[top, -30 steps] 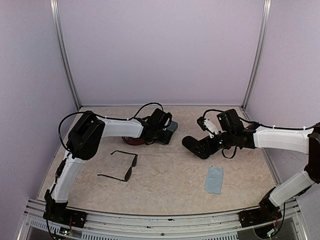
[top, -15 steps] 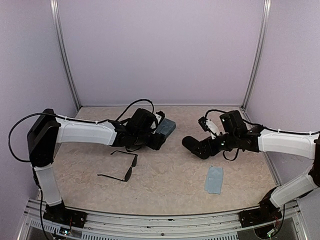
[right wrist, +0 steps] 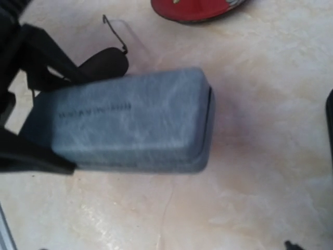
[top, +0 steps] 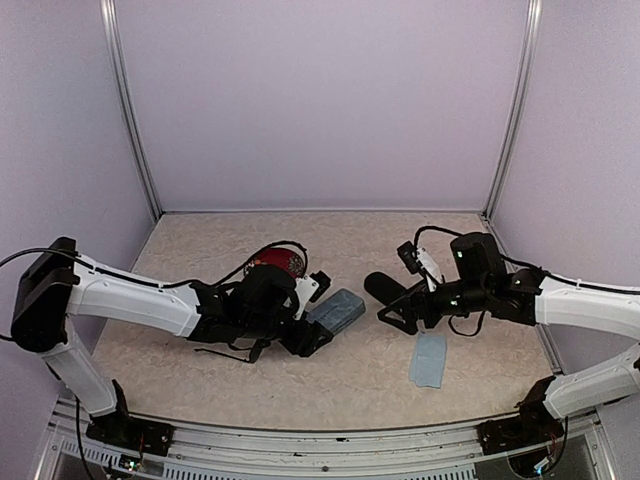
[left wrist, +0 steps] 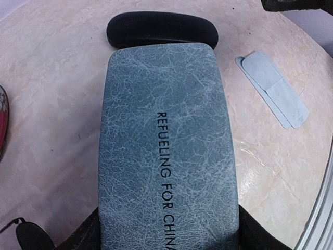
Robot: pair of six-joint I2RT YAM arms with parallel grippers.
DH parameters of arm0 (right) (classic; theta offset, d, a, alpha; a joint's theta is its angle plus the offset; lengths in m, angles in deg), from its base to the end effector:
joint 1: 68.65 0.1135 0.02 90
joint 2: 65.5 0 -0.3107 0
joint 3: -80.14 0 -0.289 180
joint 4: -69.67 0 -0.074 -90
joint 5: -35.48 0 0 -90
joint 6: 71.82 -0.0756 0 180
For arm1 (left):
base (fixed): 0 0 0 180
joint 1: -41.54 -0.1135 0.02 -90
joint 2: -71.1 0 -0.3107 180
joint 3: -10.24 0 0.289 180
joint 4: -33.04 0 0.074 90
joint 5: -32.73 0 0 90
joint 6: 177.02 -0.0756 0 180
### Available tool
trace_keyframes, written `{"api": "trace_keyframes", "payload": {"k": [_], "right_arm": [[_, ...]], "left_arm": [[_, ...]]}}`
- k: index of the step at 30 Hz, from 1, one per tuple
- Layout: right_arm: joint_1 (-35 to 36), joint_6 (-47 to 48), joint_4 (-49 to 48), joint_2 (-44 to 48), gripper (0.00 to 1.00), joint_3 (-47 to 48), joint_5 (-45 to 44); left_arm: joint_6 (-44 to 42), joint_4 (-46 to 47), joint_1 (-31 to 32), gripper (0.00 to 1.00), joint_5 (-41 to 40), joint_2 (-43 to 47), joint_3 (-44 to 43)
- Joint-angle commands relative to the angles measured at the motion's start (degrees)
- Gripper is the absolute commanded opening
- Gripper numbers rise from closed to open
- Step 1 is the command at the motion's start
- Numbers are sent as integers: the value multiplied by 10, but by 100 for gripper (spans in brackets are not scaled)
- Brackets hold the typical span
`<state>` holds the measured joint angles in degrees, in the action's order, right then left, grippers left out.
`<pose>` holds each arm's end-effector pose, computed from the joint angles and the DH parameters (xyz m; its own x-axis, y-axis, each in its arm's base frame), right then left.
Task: Organize the sunglasses
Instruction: Place the sunglasses case at the center of the board, then adjust the sunglasses case at the center of the board.
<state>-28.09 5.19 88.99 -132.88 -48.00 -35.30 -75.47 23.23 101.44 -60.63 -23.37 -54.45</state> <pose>0.2104 0.2129 0.2399 -0.6071 -0.2402 -0.7575 -0.7007 0.6113 0.3677 0.2096 -0.3527 0.1845 -0.4815 0.4321 -0.7625 0.7600 0.6392 -0.1177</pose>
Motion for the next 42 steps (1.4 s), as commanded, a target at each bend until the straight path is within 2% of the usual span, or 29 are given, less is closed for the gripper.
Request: {"api": "trace_keyframes", "payload": {"k": [1, 4, 7, 13, 16, 19, 21, 28, 32, 36, 42], "right_arm": [[25, -39, 19, -1, 95, -12, -12], [40, -68, 16, -6, 95, -25, -37], [47, -90, -12, -11, 95, -43, -32], [54, -94, -20, -16, 95, -52, -36], [54, -93, -28, -22, 95, -58, -35], [54, -91, -31, -34, 95, -60, -31], [54, -91, -33, -40, 95, -62, -32], [55, -86, -35, -44, 95, -62, -31], [55, -83, -29, -43, 95, -60, -36], [55, -83, -25, -37, 95, -64, -46], [55, -92, 0, -34, 96, -48, -78]], "left_arm": [[48, 34, 35, 15, -53, -19, -3], [100, 22, 56, 15, -121, -49, -18], [145, 18, 68, 17, -149, -83, -38], [169, -44, 92, 25, -218, -153, -107], [171, -62, 97, 36, -231, -174, -120], [178, -51, 99, 62, -213, -170, -105], [186, -36, 99, 72, -200, -159, -88], [194, -29, 100, 92, -173, -135, -60], [208, -31, 104, 96, -162, -116, -38], [217, -29, 120, 93, -153, -96, -27], [166, -7, 167, 87, -107, -143, -79]]}}
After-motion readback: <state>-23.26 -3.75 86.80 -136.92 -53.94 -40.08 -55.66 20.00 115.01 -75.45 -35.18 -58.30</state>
